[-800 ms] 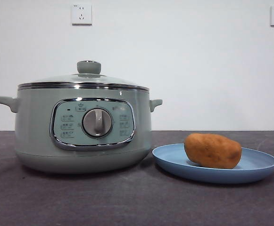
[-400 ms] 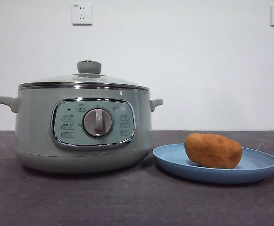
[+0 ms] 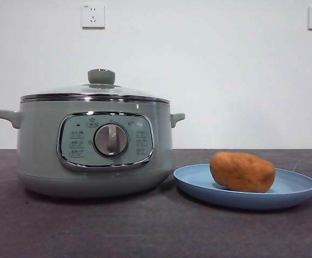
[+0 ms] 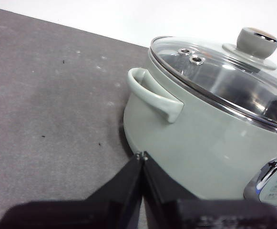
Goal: Take the potato out from the steamer,put the potato on the plate,close the lid
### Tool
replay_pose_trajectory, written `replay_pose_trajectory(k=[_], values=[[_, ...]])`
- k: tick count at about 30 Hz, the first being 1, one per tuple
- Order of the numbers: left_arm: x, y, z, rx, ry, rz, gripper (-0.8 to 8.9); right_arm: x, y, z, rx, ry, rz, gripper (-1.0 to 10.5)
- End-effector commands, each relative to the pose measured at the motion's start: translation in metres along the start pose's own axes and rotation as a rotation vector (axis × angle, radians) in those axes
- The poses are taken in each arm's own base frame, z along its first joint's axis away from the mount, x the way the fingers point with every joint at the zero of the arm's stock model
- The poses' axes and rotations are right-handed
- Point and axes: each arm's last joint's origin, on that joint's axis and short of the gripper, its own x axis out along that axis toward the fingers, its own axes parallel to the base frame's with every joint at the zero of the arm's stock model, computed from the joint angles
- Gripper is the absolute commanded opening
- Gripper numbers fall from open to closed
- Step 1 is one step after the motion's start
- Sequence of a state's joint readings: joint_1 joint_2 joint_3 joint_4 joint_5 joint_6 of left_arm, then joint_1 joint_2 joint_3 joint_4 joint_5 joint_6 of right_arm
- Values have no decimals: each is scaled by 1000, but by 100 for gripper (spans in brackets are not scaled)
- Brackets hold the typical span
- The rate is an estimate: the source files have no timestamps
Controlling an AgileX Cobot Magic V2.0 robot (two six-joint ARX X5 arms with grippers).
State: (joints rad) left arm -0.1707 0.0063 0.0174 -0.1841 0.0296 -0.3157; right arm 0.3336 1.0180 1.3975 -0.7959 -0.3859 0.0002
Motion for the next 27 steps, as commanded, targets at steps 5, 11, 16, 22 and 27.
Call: replay_pose_trajectory(k=[5,11,16,22,27], values=[[1,2,-4,4,10,9,-4,0,0,1,-7,-4,0,1],[1,2,-4,4,10,9,-4,0,0,1,-7,-4,0,1],[1,2,-4,4,10,9,-4,0,0,1,-8,-4,0,2],[1,2,-4,4,10,9,-3,-14,-3,-9,-137,70,-187,1],[1,2,-4,4,10,9,-4,-35,-7,-29,-95,31,-314,1]])
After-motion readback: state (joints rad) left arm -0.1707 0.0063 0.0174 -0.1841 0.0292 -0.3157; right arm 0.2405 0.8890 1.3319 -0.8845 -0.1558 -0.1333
